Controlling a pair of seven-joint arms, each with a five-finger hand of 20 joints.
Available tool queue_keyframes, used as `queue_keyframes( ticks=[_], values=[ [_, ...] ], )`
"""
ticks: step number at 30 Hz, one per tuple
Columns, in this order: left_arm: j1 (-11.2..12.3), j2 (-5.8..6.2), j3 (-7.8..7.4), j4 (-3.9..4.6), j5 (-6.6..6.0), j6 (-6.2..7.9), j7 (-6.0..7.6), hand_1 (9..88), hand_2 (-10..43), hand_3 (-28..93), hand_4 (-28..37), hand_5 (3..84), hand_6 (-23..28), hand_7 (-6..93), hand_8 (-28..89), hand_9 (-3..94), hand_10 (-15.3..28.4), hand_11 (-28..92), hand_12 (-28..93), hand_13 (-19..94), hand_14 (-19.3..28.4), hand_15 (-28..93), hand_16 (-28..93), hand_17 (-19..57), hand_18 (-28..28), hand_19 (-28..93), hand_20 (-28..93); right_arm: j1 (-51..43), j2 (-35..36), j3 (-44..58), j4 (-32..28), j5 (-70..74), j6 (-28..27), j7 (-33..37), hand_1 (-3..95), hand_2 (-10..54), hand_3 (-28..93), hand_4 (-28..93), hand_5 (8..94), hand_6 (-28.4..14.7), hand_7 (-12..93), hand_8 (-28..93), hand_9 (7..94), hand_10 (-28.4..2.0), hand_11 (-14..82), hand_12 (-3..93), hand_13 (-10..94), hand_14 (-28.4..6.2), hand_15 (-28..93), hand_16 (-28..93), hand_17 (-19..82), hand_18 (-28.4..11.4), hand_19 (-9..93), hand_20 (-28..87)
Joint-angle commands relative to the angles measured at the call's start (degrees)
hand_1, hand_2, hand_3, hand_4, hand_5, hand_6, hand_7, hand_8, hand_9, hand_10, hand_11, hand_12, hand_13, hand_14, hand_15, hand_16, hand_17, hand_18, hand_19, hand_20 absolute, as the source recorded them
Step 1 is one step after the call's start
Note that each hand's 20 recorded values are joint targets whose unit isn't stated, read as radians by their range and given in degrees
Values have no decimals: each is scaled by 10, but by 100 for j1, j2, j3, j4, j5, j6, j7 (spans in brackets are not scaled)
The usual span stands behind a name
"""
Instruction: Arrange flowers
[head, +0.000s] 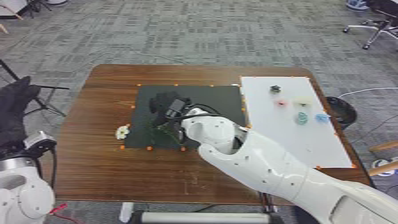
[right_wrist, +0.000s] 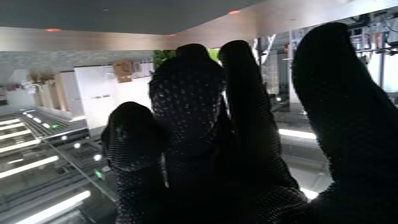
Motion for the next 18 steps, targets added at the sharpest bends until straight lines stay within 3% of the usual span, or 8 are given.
queue_keyframes(
  ticks=[1, 5, 7, 8, 10, 14, 16, 18],
  values=[
    [987, 141, 650, 32, 18, 237, -55, 281, 65, 688, -282, 559, 19, 162, -71, 541, 151, 240, 147, 422, 171, 216, 3, 116, 109, 93, 204, -57, 245, 380, -446, 962, -24, 263, 392, -63, 635, -152, 608, -17, 147, -70, 622, -141, 89, 169, 794, -71, 546, 331, 485, -176, 887, 491],
    [857, 279, 555, -148, 0, 327, 124, 279, 65, 689, -282, 562, 17, 168, -75, 550, 151, 243, 147, 424, 171, 221, 2, 117, 108, 92, 204, -147, 555, 739, -959, 2046, 195, 488, 328, -12, 634, -145, 607, -28, 139, -70, 598, -160, 86, 169, 664, -136, 421, 286, 345, -203, 687, 446],
    [875, 285, 453, -254, -16, 347, 167, 276, 64, 691, -283, 564, 17, 171, -76, 551, 151, 244, 147, 425, 171, 221, 2, 118, 108, 91, 204, -249, 647, 1048, -1182, 2486, 280, 561, 309, -2, 637, -143, 606, -31, 137, -70, 590, -166, 84, 169, 604, -156, 368, 269, 302, -204, 612, 426],
    [548, 466, 753, -278, 13, 693, 9, 276, 64, 690, -283, 565, 17, 171, -77, 552, 151, 244, 147, 425, 171, 221, 2, 118, 108, 91, 205, -260, 737, 1165, -1311, 2725, 367, 627, 299, 4, 639, -142, 606, -32, 136, -70, 587, -168, 83, 169, 581, -162, 350, 265, 283, -206, 584, 418],
    [648, 440, 584, -349, -27, 567, 71, 275, 63, 691, -283, 565, 16, 171, -77, 552, 151, 245, 147, 427, 170, 222, 2, 119, 108, 90, 205, -385, 869, 1482, -1537, 3078, 496, 668, 292, 12, 635, -143, 605, -34, 135, -69, 585, -170, 83, 170, 566, -168, 341, 264, 274, -205, 567, 413],
    [545, 537, 598, -353, -49, 589, 89, 273, 62, 691, -283, 566, 17, 171, -78, 553, 151, 246, 148, 427, 170, 222, 2, 120, 107, 87, 206, -680, 1238, 2045, -2030, 3538, 617, 750, 284, 25, 630, -141, 605, -37, 132, -69, 583, -174, 83, 170, 556, -170, 335, 264, 264, -206, 556, 411],
    [520, 584, 678, -344, -219, 679, 143, 271, 61, 691, -283, 566, 17, 171, -78, 553, 150, 246, 147, 427, 169, 221, 2, 120, 107, 86, 206, -846, 1460, 2246, -2274, 3668, 646, 776, 282, 26, 630, -139, 606, -39, 129, -68, 581, -177, 83, 171, 549, -175, 335, 265, 257, -208, 552, 411],
    [501, 612, 763, -343, -339, 640, 141, 269, 58, 692, -283, 566, 17, 171, -78, 551, 151, 245, 147, 426, 168, 220, 1, 121, 107, 85, 207, -986, 1718, 2393, -2522, 3708, 699, 825, 281, 26, 631, -137, 605, -40, 128, -67, 578, -180, 81, 171, 540, -175, 333, 265, 251, -209, 547, 410]
  ],
)
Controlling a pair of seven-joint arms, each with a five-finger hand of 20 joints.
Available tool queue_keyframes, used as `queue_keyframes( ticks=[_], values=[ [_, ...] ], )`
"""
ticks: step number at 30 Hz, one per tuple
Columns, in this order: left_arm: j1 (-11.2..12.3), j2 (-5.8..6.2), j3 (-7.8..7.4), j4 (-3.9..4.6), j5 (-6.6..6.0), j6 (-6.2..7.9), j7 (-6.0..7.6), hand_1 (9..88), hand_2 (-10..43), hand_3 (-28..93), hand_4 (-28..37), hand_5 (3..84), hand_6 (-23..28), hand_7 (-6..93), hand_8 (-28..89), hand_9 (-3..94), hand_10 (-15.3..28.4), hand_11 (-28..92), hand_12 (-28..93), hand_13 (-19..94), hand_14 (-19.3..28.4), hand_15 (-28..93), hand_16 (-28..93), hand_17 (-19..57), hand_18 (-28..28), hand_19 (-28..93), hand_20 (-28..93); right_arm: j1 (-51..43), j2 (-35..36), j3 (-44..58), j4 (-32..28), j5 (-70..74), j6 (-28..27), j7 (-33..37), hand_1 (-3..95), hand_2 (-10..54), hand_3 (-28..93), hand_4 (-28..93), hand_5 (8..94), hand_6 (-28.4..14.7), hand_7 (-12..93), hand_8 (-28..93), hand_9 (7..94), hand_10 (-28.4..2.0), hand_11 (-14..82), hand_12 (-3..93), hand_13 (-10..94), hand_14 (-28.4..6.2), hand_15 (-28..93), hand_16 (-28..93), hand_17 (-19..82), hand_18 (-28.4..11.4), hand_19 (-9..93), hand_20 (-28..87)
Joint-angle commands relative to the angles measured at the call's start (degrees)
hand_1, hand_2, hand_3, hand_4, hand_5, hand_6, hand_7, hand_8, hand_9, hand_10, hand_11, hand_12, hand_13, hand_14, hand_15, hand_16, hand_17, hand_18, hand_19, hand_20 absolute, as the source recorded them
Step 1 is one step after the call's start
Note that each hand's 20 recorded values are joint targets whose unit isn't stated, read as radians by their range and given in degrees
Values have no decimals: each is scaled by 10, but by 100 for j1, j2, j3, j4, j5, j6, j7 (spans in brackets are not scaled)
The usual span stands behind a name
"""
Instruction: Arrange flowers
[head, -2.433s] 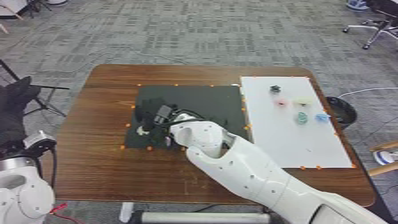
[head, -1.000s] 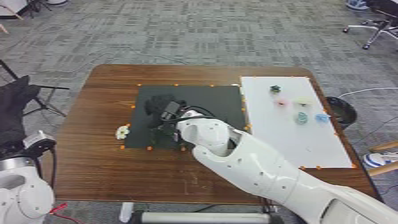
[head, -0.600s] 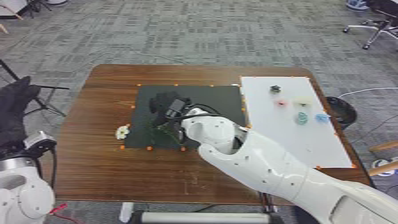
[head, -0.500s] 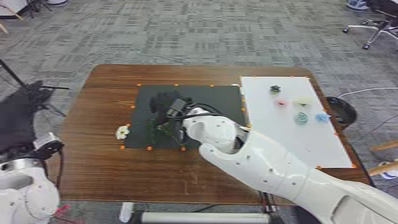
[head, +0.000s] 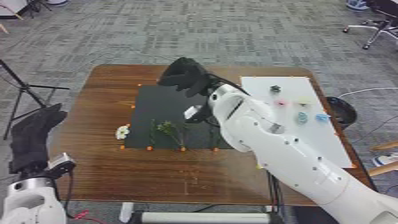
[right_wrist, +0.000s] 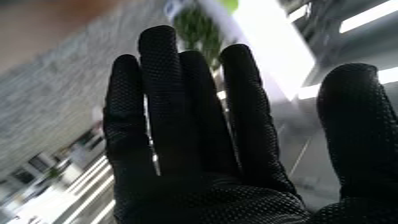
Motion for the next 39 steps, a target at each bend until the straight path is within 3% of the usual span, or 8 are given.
queue_keyframes(
  ticks=[1, 4, 9, 16, 21, 24, 28, 39],
  values=[
    [-283, 240, 164, -176, -333, 41, 63, 269, 58, 692, -283, 565, 17, 170, -78, 550, 151, 245, 147, 424, 168, 218, 0, 121, 107, 84, 206, -435, 1028, 790, -852, 314, 251, 141, 281, 26, 631, -136, 605, -40, 127, -67, 577, -180, 81, 171, 537, -176, 332, 266, 248, -209, 546, 410],
    [-206, 222, 200, -163, -302, -194, 20, 268, 58, 691, -283, 562, 18, 169, -77, 545, 150, 241, 145, 421, 167, 212, 0, 122, 107, 83, 206, -632, 1350, 1036, -1090, 317, 20, 243, 283, 22, 632, -134, 601, -42, 124, -66, 573, -182, 78, 171, 518, -180, 327, 265, 232, -208, 533, 406],
    [-108, 321, 413, -135, -434, -223, -14, 264, 60, 690, -283, 561, 19, 165, -76, 542, 150, 238, 145, 416, 165, 205, 1, 122, 106, 78, 203, -963, 1703, 1366, -1283, 486, -174, 374, 285, 19, 634, -134, 597, -43, 122, -64, 562, -181, 77, 173, 504, -183, 322, 265, 217, -213, 514, 398],
    [-198, 358, 897, 112, -438, -434, -129, 262, 61, 691, -283, 561, 19, 165, -75, 540, 151, 239, 145, 416, 166, 205, 3, 121, 104, 77, 203, -1470, 2089, 1904, -1595, 589, -278, 476, 287, 19, 633, -133, 592, -46, 118, -63, 549, -184, 72, 174, 483, -186, 315, 265, 205, -213, 500, 390],
    [-417, 390, 1392, 392, -672, -407, -205, 262, 61, 691, -283, 561, 19, 165, -75, 540, 151, 239, 145, 415, 166, 205, 3, 121, 104, 76, 203, -1574, 2215, 2056, -1657, 632, -384, 467, 287, 18, 634, -134, 590, -45, 118, -62, 543, -185, 71, 174, 478, -189, 313, 265, 198, -214, 489, 384],
    [-598, 350, 1603, 608, -566, -514, -261, 262, 61, 692, -283, 560, 20, 165, -75, 540, 152, 239, 145, 415, 166, 205, 3, 121, 104, 76, 203, -1580, 2239, 2074, -1657, 650, -411, 454, 289, 18, 632, -134, 588, -45, 118, -62, 540, -185, 71, 175, 477, -189, 312, 266, 196, -215, 485, 381],
    [-836, 321, 1912, 794, -761, -483, -282, 262, 62, 691, -283, 560, 20, 167, -74, 540, 152, 240, 146, 415, 166, 206, 3, 120, 104, 77, 203, -1538, 2298, 1997, -1667, 672, -445, 423, 289, 17, 632, -133, 588, -45, 117, -62, 539, -186, 70, 174, 475, -190, 311, 266, 194, -215, 483, 378],
    [-1193, -71, 2295, 968, -637, -586, -249, 258, 63, 692, -283, 557, 18, 171, -74, 540, 151, 243, 147, 414, 167, 210, 4, 118, 103, 76, 203, -1327, 2273, 1843, -1591, 694, -596, 309, 292, 19, 630, -133, 586, -45, 117, -61, 535, -185, 70, 175, 475, -191, 309, 266, 192, -216, 479, 373]
  ],
)
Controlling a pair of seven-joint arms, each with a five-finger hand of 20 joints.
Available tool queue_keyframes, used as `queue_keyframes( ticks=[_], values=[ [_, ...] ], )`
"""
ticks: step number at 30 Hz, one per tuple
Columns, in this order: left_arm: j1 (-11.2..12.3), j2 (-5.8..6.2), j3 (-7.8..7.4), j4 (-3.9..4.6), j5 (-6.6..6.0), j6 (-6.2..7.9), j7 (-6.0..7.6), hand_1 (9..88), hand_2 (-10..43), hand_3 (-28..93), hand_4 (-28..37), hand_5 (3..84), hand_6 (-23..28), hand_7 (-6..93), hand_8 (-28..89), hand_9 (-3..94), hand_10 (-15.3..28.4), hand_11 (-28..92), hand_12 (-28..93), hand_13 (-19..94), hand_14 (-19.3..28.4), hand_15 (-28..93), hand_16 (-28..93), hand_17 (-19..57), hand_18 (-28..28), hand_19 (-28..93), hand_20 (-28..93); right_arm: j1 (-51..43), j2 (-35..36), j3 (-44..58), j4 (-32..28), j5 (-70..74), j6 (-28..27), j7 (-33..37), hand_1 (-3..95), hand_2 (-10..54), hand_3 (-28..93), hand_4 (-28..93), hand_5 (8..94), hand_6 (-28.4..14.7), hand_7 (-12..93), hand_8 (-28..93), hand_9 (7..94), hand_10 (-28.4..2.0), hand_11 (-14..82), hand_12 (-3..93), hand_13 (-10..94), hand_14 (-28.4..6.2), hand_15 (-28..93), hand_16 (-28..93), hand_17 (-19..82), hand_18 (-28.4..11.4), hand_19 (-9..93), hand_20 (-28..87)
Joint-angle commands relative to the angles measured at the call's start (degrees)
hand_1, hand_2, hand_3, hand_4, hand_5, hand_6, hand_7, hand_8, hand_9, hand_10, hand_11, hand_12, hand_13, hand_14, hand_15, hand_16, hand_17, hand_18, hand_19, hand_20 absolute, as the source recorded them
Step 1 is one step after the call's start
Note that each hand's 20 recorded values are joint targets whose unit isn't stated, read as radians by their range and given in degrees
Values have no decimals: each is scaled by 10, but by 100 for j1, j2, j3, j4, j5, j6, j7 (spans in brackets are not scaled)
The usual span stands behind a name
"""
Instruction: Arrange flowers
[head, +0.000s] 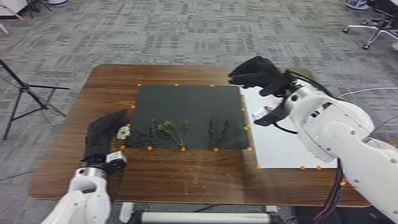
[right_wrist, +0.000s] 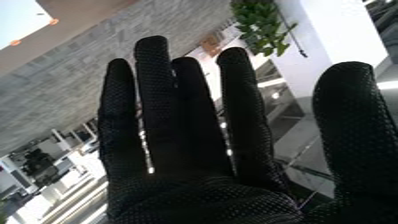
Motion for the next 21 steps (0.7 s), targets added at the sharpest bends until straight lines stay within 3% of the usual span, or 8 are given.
queue_keyframes(
  ticks=[1, 4, 7, 10, 13, 16, 17, 21],
  values=[
    [-174, -418, 289, 126, -6, -95, 2, 258, 63, 693, -283, 556, 19, 172, -74, 539, 151, 243, 147, 414, 167, 211, 4, 118, 103, 76, 203, 167, -4, -41, 16, -14, -135, -110, 293, 19, 630, -133, 586, -45, 117, -62, 534, -185, 69, 175, 475, -191, 309, 266, 192, -216, 479, 372],
    [-173, -452, 314, 139, -21, -94, 48, 258, 63, 692, -283, 557, 18, 172, -75, 540, 151, 244, 147, 415, 167, 211, 3, 118, 103, 77, 203, 207, -19, -70, 42, 5, -176, -125, 293, 20, 629, -134, 586, -45, 117, -62, 534, -185, 69, 175, 475, -191, 309, 266, 192, -215, 479, 371],
    [-150, -612, 286, 143, -56, -56, 82, 257, 63, 692, -283, 556, 19, 171, -76, 540, 151, 244, 146, 415, 167, 212, 3, 118, 103, 77, 203, 209, -16, -49, 39, 33, -276, -142, 294, 20, 629, -133, 586, -45, 117, -62, 533, -185, 69, 175, 475, -190, 309, 266, 191, -215, 479, 371],
    [-166, -660, 355, 132, -73, -56, 34, 256, 62, 693, -283, 556, 19, 173, -75, 540, 151, 245, 147, 416, 168, 213, 3, 118, 103, 77, 203, 194, -18, -45, 36, 24, -266, -144, 294, 21, 629, -133, 585, -45, 118, -61, 533, -185, 69, 176, 475, -190, 309, 266, 191, -215, 479, 371],
    [-14, -622, 309, -40, 46, -183, -2, 256, 62, 693, -283, 555, 20, 173, -74, 540, 151, 246, 148, 416, 167, 214, 2, 117, 103, 78, 203, 215, 11, -64, 27, 32, -291, -148, 293, 21, 630, -133, 585, -45, 118, -62, 533, -184, 69, 175, 475, -189, 309, 266, 190, -215, 478, 370],
    [149, -538, 246, -247, 88, -121, -32, 255, 62, 693, -283, 555, 20, 173, -74, 539, 152, 246, 148, 413, 167, 213, 2, 117, 103, 79, 203, 195, 12, -37, 44, 8, -296, -140, 291, 22, 631, -133, 585, -44, 118, -62, 533, -184, 69, 175, 475, -190, 308, 266, 190, -215, 477, 370],
    [209, -499, 244, -313, 43, -68, -20, 254, 62, 693, -283, 554, 20, 173, -74, 538, 151, 245, 148, 413, 167, 213, 2, 117, 103, 79, 203, 199, 6, -29, 56, 38, -308, -120, 291, 22, 631, -133, 585, -44, 119, -62, 533, -184, 69, 175, 475, -190, 307, 266, 190, -215, 477, 370],
    [637, -398, 117, -621, 30, -53, -78, 252, 61, 695, -283, 551, 21, 172, -74, 538, 151, 246, 148, 412, 167, 213, 2, 115, 103, 79, 203, 97, 32, 52, 27, 30, -380, -90, 291, 22, 631, -134, 585, -44, 119, -62, 532, -185, 69, 175, 476, -190, 308, 267, 190, -215, 477, 371]
  ],
)
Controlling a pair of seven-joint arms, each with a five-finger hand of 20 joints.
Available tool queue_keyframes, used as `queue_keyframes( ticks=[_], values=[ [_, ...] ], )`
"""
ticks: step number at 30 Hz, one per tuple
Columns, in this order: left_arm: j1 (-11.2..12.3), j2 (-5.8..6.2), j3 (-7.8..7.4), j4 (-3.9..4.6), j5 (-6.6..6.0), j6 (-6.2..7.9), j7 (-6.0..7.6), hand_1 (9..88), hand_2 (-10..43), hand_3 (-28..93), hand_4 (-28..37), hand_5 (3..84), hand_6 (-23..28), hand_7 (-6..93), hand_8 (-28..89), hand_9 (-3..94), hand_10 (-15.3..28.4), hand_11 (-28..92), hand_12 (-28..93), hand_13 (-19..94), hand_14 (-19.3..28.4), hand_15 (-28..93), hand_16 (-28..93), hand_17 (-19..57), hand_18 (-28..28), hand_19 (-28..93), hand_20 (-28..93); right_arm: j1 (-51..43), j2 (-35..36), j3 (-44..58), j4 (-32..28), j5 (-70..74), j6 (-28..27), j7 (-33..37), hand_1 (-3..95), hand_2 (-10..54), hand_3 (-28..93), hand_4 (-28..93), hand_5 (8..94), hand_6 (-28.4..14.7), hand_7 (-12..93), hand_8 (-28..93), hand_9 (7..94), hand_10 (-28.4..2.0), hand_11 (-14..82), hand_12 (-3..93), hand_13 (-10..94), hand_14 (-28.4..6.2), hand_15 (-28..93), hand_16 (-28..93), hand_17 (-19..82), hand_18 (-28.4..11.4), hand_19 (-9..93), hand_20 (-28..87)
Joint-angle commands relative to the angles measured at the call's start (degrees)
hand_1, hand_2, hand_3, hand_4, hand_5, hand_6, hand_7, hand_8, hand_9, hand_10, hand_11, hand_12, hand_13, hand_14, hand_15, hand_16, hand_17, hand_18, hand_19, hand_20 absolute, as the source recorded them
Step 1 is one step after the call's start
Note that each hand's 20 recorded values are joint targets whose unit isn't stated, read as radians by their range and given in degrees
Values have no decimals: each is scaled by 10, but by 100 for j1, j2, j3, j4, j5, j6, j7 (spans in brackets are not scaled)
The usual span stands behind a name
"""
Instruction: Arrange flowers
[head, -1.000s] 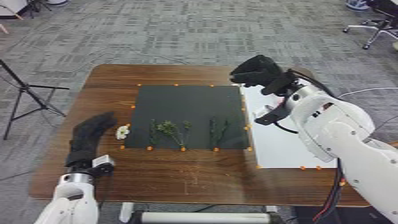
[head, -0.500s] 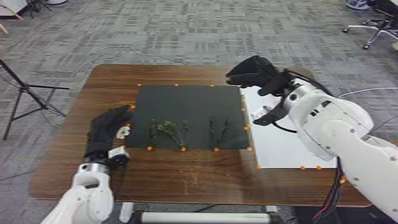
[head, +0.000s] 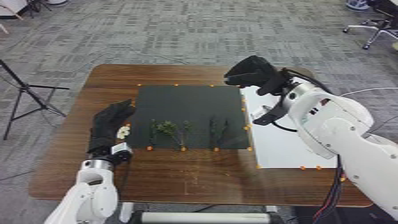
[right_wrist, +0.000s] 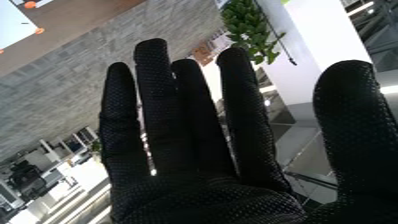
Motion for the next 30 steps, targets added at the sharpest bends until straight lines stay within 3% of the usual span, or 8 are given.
queue_keyframes(
  ticks=[1, 7, 10, 14, 19, 24, 26, 30],
  values=[
    [969, -97, -4, -542, 15, -55, -132, 252, 61, 695, -283, 550, 21, 171, -74, 537, 151, 246, 148, 412, 167, 213, 2, 115, 103, 80, 203, -95, 40, 140, -19, -13, -124, 36, 291, 22, 631, -134, 585, -45, 118, -62, 533, -185, 69, 175, 476, -190, 308, 266, 190, -215, 478, 371],
    [1470, -91, -313, -840, 33, 46, -141, 252, 60, 694, -283, 549, 22, 168, -73, 534, 150, 245, 148, 409, 168, 212, 2, 114, 102, 80, 202, -198, 70, 229, -39, -40, -110, 78, 290, 23, 631, -134, 585, -44, 119, -62, 532, -185, 69, 176, 476, -191, 308, 267, 189, -215, 478, 371],
    [1575, -143, -445, -881, 32, 252, 60, 252, 59, 695, -283, 549, 22, 168, -71, 533, 150, 245, 148, 409, 167, 211, 2, 114, 102, 80, 202, -247, 70, 260, -48, -46, -157, 86, 291, 24, 630, -134, 585, -44, 119, -62, 532, -184, 69, 175, 477, -190, 307, 267, 189, -215, 478, 371],
    [1691, -246, -656, -892, 61, 329, 173, 252, 59, 694, -283, 552, 20, 171, -72, 536, 150, 248, 149, 410, 166, 210, 3, 114, 102, 80, 201, -281, 36, 268, -35, -34, -206, 108, 291, 24, 630, -134, 585, -45, 119, -62, 533, -185, 69, 175, 476, -191, 307, 267, 189, -215, 478, 370],
    [1714, -338, -752, -757, 8, 392, 168, 252, 59, 695, -283, 553, 20, 174, -73, 537, 150, 250, 151, 410, 165, 212, 3, 114, 101, 78, 202, -345, 14, 308, -43, 1, -280, 104, 291, 25, 630, -134, 585, -45, 118, -62, 532, -185, 69, 175, 477, -191, 308, 267, 189, -215, 477, 370],
    [1483, -403, -530, -501, 27, 325, 44, 252, 58, 697, -283, 553, 19, 175, -74, 538, 151, 250, 151, 410, 166, 212, 3, 114, 101, 78, 202, -368, -19, 322, -42, -9, -276, 93, 291, 26, 629, -134, 585, -45, 118, -62, 533, -185, 69, 175, 477, -191, 309, 266, 189, -215, 477, 370],
    [1342, -450, -445, -377, 121, 262, 4, 252, 58, 697, -283, 552, 19, 175, -74, 537, 150, 251, 151, 409, 166, 213, 3, 114, 101, 77, 202, -353, -23, 314, -38, 3, -294, 64, 291, 26, 629, -134, 585, -45, 118, -62, 533, -185, 69, 175, 477, -191, 309, 266, 189, -215, 477, 370],
    [1113, -503, -235, -204, 96, 192, -33, 252, 57, 698, -283, 552, 18, 175, -75, 537, 150, 251, 151, 409, 166, 212, 3, 114, 100, 77, 202, -350, -47, 300, -45, 19, -300, 57, 291, 26, 629, -134, 585, -45, 119, -62, 533, -185, 69, 175, 476, -190, 308, 266, 189, -215, 477, 370]
  ],
)
